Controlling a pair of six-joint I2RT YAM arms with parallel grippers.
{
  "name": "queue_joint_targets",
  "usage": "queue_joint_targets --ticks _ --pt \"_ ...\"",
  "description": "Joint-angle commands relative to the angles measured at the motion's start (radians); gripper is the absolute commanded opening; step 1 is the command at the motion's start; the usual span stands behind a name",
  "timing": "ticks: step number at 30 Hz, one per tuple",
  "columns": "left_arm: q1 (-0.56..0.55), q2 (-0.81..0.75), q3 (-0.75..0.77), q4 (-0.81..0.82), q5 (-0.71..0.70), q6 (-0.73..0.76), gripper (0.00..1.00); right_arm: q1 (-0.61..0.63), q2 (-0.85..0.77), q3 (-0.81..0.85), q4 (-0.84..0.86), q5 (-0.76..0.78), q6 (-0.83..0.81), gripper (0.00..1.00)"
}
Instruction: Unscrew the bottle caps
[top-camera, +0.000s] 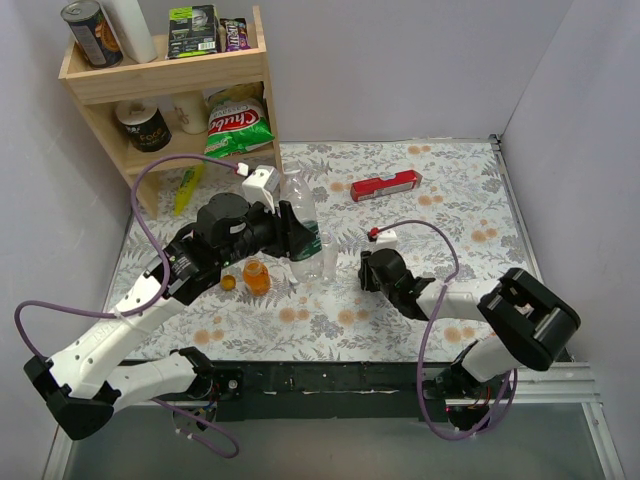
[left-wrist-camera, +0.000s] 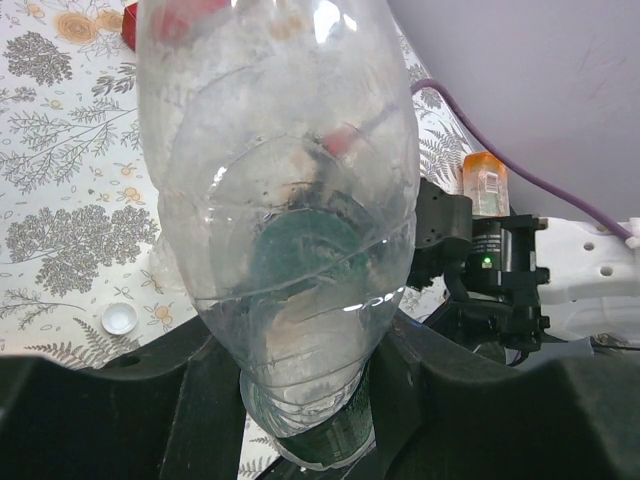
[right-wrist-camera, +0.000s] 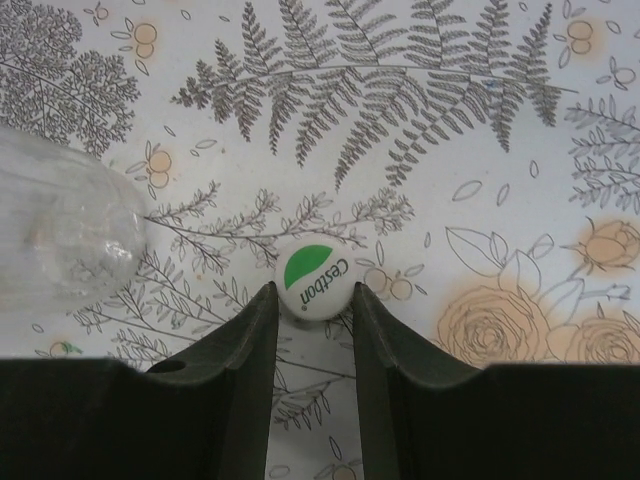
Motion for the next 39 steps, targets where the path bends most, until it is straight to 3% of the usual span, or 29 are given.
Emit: queue_joint_targets --ticks 1,7,13,15,18,22,25,28,30,33,36,39 --pt "0.006 0.005 0.054 -0.016 -0.013 0.029 0.31 0.004 0.111 0.08 -0.053 -0.015 0.015 0.09" --pt "0.008 0.006 0.062 -0.021 -0.013 0.039 0.31 0.006 0.119 0.072 -0.062 -0.017 0.037 0.34" --pt "0.009 0.008 0.059 -0.013 -0.004 0.044 0.32 0.007 0.044 0.039 -0.087 -0.021 0.012 0.49" --pt "0.009 0.011 0.058 -0.006 0.002 0.044 0.32 0.007 0.008 0.019 -0.088 -0.03 0.003 0.61" --pt "0.009 0.014 0.058 -0.003 0.013 0.049 0.32 0.006 -0.039 0.006 -0.083 -0.07 -0.026 0.7" --pt "0.011 0.025 0.069 0.0 0.03 0.062 0.32 0.006 -0.116 0.019 -0.154 -0.089 -0.031 0.75" --pt "0.009 0.023 0.071 0.013 0.085 0.104 0.32 0.006 -0.255 0.025 -0.264 -0.075 -0.023 0.76" --pt "0.009 0.023 0.054 0.022 0.17 0.147 0.32 -0.049 -0.425 0.068 -0.425 -0.159 -0.018 0.75" --pt "0.009 0.037 0.04 0.016 0.223 0.196 0.32 -0.141 -0.513 0.182 -0.622 -0.26 -0.024 0.75" --pt "0.008 0.046 0.014 0.028 0.336 0.236 0.31 -0.281 -0.541 0.422 -0.784 -0.444 -0.087 0.77" --pt "0.008 0.052 -0.001 0.056 0.454 0.257 0.31 -0.387 -0.454 0.736 -0.983 -0.659 -0.104 0.78" --pt "0.006 0.065 -0.009 0.082 0.511 0.251 0.31 -0.401 -0.316 0.995 -1.094 -0.906 -0.081 0.77"
